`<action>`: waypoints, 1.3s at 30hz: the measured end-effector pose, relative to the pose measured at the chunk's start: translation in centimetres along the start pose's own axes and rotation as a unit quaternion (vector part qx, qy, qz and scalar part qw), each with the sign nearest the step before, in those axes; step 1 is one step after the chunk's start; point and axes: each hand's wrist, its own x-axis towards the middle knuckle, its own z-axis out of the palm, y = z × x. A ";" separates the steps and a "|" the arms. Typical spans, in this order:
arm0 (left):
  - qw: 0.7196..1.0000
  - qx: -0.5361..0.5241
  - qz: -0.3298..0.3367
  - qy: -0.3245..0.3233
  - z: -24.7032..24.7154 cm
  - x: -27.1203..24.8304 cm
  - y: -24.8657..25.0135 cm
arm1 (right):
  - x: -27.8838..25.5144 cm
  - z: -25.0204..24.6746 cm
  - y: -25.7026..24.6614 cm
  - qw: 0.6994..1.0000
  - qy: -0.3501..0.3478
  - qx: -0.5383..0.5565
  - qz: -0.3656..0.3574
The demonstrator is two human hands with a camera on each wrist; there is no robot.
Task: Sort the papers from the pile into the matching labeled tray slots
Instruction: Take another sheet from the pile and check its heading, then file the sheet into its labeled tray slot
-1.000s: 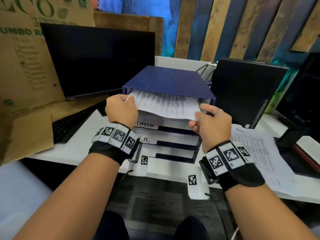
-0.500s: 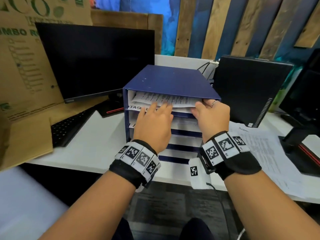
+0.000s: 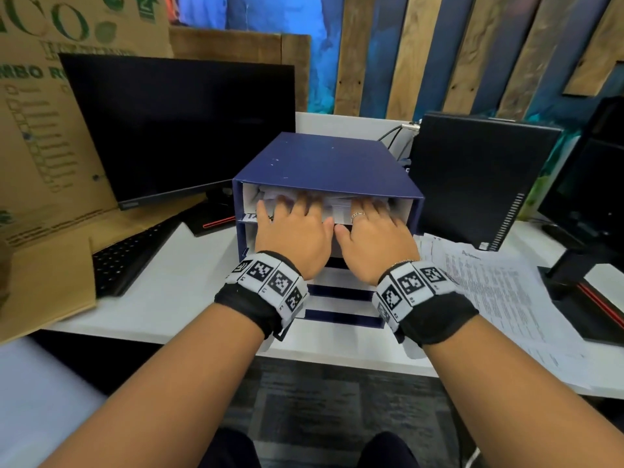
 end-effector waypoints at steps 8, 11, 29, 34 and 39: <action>0.986 -0.094 0.060 0.124 -0.7 -1.2 2.0 | -3.1 -1.4 1.7 0.963 0.138 0.230 -0.032; 0.963 -0.149 0.103 0.202 0.2 -2.7 5.1 | -5.2 -0.7 4.0 0.930 0.252 0.269 0.000; 0.944 -0.277 0.114 -0.141 7.3 -2.7 20.1 | -10.0 6.0 21.7 0.955 -0.118 0.013 0.273; 0.925 -0.267 0.067 -0.262 10.6 0.1 21.5 | -8.9 5.8 24.2 0.959 -0.117 0.049 0.255; 0.924 -0.264 0.034 -0.276 12.4 2.2 23.5 | -8.0 6.2 25.9 0.945 -0.241 -0.026 0.220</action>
